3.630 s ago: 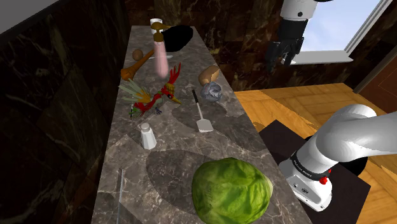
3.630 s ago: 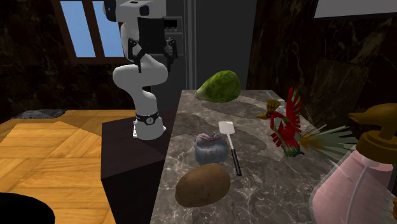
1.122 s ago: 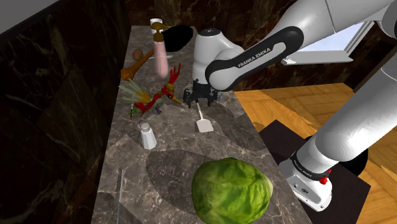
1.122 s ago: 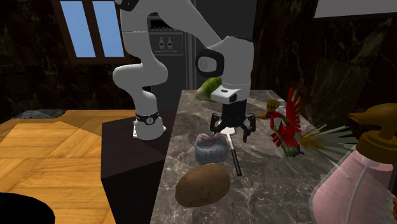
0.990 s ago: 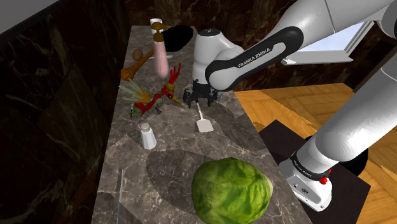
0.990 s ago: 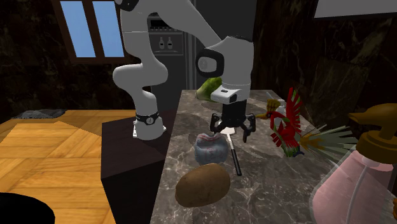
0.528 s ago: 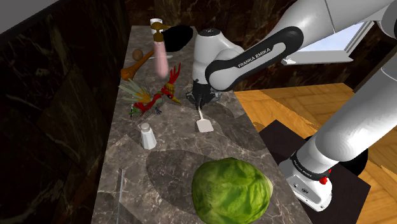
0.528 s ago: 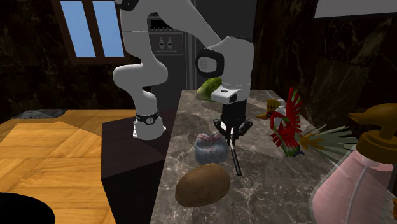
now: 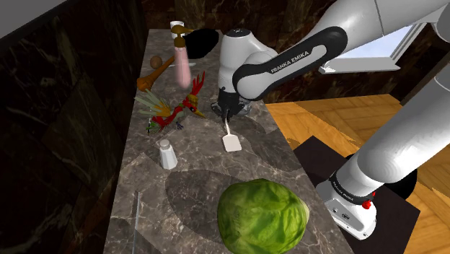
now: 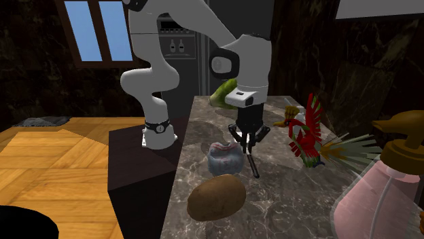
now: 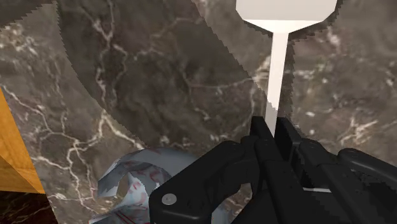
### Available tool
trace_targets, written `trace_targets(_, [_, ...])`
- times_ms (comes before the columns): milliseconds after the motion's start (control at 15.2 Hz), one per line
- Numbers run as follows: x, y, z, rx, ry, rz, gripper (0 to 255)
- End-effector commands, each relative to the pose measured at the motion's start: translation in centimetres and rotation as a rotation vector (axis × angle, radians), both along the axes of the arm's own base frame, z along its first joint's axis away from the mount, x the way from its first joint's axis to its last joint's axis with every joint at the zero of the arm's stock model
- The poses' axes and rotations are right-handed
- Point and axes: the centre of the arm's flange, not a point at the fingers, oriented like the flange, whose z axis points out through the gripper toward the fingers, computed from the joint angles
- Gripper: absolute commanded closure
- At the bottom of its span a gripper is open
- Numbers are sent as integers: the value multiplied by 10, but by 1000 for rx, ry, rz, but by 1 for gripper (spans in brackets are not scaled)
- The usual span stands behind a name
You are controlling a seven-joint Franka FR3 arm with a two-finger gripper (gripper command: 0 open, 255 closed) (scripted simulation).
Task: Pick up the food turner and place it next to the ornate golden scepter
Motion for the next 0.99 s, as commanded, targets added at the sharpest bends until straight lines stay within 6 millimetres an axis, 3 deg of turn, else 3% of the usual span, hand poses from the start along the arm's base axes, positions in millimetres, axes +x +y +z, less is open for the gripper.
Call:
trace_targets(0, [0,0,11,0,0,0,255])
trace_targets(924, [0,0,84,0,0,0,255])
